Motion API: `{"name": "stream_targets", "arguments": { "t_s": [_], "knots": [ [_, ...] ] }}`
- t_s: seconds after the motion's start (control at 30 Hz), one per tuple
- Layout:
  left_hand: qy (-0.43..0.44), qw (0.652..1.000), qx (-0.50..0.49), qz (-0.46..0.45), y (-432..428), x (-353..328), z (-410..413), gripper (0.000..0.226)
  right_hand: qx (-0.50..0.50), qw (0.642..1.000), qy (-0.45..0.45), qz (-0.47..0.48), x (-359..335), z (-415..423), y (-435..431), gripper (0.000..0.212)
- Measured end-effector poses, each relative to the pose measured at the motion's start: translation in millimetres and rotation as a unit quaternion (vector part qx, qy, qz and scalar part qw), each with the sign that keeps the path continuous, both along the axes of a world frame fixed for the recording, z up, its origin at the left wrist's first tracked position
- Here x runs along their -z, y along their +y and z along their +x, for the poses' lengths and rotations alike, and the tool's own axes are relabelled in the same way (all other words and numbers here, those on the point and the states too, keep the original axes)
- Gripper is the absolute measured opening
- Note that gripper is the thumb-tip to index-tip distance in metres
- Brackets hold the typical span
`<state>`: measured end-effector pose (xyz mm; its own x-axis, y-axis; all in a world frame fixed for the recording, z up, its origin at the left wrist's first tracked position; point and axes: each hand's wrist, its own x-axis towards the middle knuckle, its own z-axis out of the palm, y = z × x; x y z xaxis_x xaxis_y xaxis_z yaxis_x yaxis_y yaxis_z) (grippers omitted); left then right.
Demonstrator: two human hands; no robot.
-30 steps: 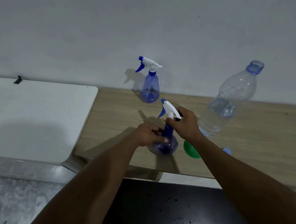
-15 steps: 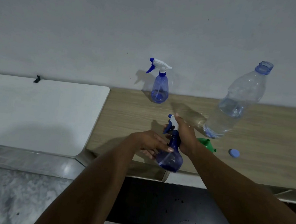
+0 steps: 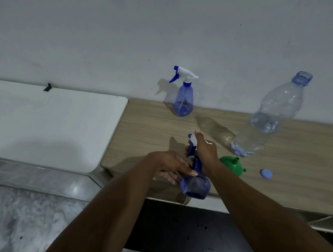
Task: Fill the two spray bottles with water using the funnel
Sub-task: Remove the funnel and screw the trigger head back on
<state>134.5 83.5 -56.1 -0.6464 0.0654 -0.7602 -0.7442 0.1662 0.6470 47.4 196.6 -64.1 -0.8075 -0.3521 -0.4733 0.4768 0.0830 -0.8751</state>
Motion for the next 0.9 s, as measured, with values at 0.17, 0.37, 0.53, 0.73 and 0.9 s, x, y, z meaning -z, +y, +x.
{"name": "stream_targets", "arguments": {
  "t_s": [0.17, 0.37, 0.53, 0.73, 0.9],
  "knots": [
    [-0.004, 1.0, 0.006, 0.007, 1, 1, 1, 0.05, 0.025, 1.0, 0.018, -0.004, 1, 2, 0, 0.042],
    [0.0, 1.0, 0.005, 0.006, -3, 0, 4, 0.049, 0.012, 1.0, 0.009, 0.007, 6, 3, 0, 0.043],
    [-0.005, 1.0, 0.017, 0.002, -2, 1, 3, 0.049, 0.023, 0.999, 0.033, 0.013, 0, 7, -2, 0.037],
    [0.025, 1.0, -0.008, -0.014, -5, 0, 1, 0.042, -0.073, 0.997, 0.036, 0.013, -11, -3, 2, 0.037],
    [0.11, 0.989, -0.033, -0.093, -13, -3, -11, 0.038, -0.103, 0.977, 0.173, 0.073, -32, -29, 6, 0.027]
  ]
}}
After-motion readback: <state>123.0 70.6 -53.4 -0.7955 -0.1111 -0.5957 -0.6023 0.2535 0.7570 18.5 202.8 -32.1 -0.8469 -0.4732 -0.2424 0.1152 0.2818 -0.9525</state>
